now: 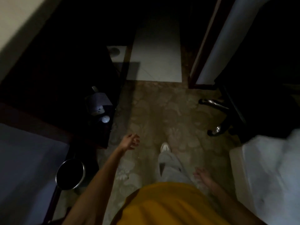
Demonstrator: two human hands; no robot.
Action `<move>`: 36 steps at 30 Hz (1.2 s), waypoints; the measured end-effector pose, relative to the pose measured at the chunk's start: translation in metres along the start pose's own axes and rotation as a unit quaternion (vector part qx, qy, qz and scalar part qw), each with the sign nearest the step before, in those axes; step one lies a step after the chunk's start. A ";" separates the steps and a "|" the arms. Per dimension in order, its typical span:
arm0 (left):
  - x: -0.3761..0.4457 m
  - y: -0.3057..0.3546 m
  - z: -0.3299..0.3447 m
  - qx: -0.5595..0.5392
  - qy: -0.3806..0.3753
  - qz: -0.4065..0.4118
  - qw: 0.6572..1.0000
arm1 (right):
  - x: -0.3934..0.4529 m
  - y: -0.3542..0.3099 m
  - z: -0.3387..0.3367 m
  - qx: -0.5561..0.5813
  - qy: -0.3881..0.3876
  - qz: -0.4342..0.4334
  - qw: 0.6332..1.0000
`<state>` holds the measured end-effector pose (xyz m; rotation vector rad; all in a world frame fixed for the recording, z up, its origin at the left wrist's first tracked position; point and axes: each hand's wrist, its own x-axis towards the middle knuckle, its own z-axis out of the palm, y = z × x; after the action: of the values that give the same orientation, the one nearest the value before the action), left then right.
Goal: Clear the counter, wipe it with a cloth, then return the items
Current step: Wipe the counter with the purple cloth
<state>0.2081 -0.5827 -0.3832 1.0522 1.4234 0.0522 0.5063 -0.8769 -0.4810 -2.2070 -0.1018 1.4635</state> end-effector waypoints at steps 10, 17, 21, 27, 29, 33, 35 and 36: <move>0.088 0.049 -0.054 -0.170 0.103 -0.171 0.965 | 0.120 -0.399 0.044 -0.089 -0.089 -0.152 0.980; 0.196 0.175 -0.115 -0.228 0.149 -0.068 0.960 | 0.150 -0.589 0.105 -0.103 -0.142 -0.228 0.958; 0.260 0.266 -0.167 -0.247 0.157 0.007 0.956 | 0.161 -0.689 0.154 -0.111 -0.162 -0.260 0.945; 0.268 0.434 -0.257 -0.224 0.191 0.171 0.940 | 0.128 -0.852 0.217 -0.101 -0.183 -0.391 0.896; 0.246 0.489 -0.291 -0.206 0.232 0.258 0.915 | 0.104 -0.908 0.236 -0.094 -0.187 -0.449 0.869; 0.193 0.588 -0.370 -0.130 0.358 0.400 0.834 | 0.054 -1.035 0.282 -0.085 -0.175 -0.591 0.783; 0.181 0.623 -0.418 -0.066 0.458 0.420 0.781 | 0.033 -1.096 0.310 -0.096 -0.164 -0.677 0.711; 0.180 0.637 -0.441 -0.026 0.505 0.397 0.766 | 0.021 -1.124 0.324 -0.110 -0.160 -0.714 0.673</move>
<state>0.2385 0.1365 -0.0449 1.6203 1.7386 1.4655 0.4539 0.2319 -0.1122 -1.1323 -1.7277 0.7708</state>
